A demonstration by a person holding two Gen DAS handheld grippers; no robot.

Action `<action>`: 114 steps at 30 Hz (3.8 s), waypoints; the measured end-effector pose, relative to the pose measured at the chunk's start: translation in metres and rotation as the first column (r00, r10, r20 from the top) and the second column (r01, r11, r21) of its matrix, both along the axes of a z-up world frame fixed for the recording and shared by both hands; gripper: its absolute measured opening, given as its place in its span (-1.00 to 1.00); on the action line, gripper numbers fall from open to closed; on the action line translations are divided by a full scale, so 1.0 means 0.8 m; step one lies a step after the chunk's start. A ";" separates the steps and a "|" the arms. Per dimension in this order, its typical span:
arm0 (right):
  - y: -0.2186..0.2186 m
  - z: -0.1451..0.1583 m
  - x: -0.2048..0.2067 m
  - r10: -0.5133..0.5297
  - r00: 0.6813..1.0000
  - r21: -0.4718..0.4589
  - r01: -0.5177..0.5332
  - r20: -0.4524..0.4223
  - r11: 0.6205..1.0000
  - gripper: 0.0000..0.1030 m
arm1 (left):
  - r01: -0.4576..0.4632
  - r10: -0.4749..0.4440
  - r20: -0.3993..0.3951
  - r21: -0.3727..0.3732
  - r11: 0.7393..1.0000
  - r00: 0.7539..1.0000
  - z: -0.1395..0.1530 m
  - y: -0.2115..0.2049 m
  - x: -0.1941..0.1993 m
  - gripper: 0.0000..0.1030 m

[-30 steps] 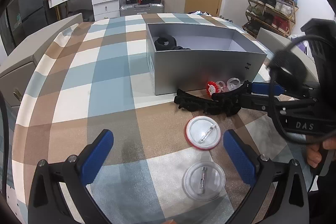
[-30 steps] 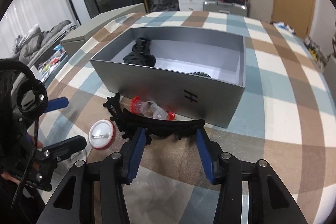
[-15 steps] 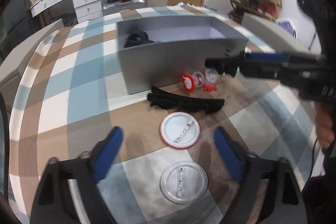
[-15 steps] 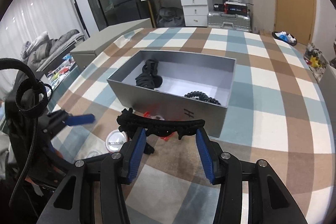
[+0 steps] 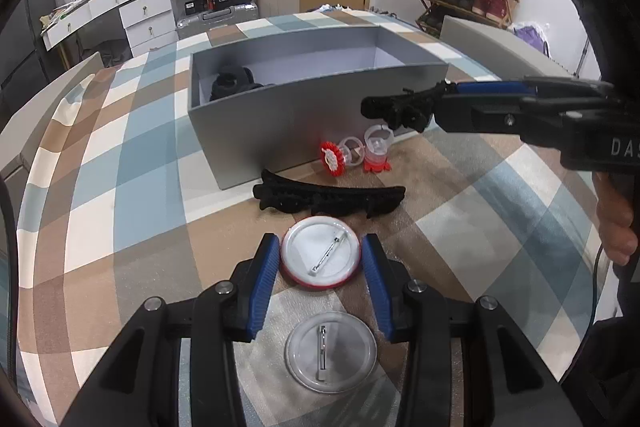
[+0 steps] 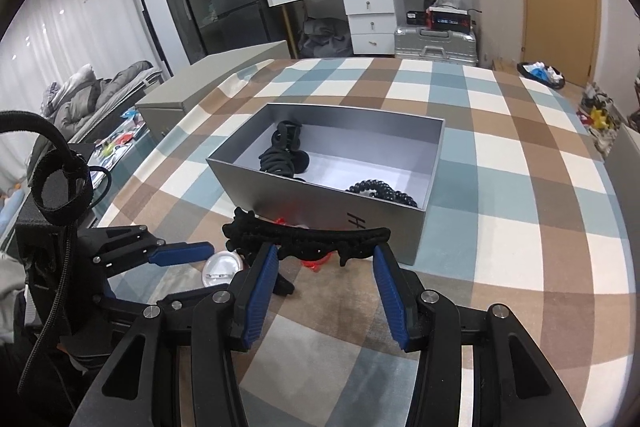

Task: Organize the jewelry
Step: 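Grasp the black curved comb with the right tool while the left tool grasps the red-rimmed badge, then carry the comb and badge into the silver box and open both tools, then lift both open tools out of the box and back away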

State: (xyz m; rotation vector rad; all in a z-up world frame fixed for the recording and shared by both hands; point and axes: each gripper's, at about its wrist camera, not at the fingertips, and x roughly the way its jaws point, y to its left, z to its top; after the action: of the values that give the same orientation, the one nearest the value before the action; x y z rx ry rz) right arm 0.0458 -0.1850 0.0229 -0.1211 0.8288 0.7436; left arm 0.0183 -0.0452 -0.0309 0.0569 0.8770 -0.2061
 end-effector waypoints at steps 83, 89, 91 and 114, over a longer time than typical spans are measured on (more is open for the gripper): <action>-0.003 0.017 0.081 -0.192 0.979 0.156 0.201 -0.072 0.967 -0.06 | -0.165 0.175 0.186 -0.067 0.984 0.967 0.039 0.023 0.089 -0.29; -0.004 0.018 0.081 -0.178 0.980 0.177 0.191 -0.086 0.966 -0.03 | -0.166 0.175 0.177 -0.064 0.984 0.968 0.038 0.022 0.091 -0.29; -0.006 0.021 0.080 -0.175 0.981 0.194 0.189 -0.087 0.963 0.02 | -0.168 0.178 0.174 -0.071 0.983 0.968 0.039 0.023 0.091 -0.29; -0.039 0.033 0.026 -0.168 0.981 0.156 0.181 -0.093 0.971 0.99 | -0.166 0.186 0.193 -0.117 0.979 0.963 0.058 0.034 0.007 0.98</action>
State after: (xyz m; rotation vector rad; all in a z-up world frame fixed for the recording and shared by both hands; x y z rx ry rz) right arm 0.0670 -0.2163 0.0496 0.1288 0.8386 0.6503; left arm 0.0242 -0.0179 0.0155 -0.0922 0.6623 -0.0753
